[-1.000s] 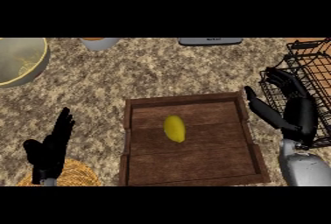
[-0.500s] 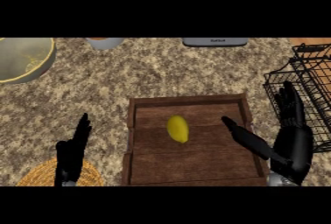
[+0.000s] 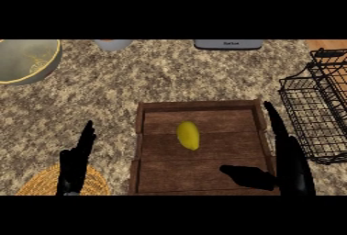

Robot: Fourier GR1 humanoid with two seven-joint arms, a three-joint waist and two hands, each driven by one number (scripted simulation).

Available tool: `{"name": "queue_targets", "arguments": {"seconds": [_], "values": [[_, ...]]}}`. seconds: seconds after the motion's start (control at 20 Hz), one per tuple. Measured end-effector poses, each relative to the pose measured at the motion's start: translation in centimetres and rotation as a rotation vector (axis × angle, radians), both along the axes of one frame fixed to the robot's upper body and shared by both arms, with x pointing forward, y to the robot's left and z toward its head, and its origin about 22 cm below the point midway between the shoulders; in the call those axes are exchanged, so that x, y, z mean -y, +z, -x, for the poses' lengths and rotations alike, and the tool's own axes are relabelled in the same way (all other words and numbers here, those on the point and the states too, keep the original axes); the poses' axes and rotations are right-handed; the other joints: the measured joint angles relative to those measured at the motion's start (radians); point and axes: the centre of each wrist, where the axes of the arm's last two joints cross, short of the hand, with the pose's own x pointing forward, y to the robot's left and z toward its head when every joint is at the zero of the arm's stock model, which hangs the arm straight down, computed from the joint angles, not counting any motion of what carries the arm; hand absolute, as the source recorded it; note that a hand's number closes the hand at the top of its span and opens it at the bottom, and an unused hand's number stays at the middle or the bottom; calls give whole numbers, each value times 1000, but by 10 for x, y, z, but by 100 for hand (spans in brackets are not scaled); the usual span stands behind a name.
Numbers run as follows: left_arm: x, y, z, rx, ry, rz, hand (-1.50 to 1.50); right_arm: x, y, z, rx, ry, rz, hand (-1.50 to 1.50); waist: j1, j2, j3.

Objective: Pick the lemon from the tray and place it in the tiered basket

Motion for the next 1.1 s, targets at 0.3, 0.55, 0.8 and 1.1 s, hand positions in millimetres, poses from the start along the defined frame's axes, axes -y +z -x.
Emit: {"name": "queue_targets", "arguments": {"seconds": [0.3,0.55,0.8,1.1], "values": [[9,2,0,2,-12,7,0,-39,30,-4,-80,2,217,-150,11,0,2],[9,-4,-2,16,-10,6,0,-75,38,-13,-82,3,289,-150,9,2,5],[10,-4,-4,20,-17,7,0,-102,31,-28,-119,18,381,-150,12,3,7],[4,-2,-10,10,-13,5,0,-114,14,-38,-226,39,473,-150,13,5,7]]}}
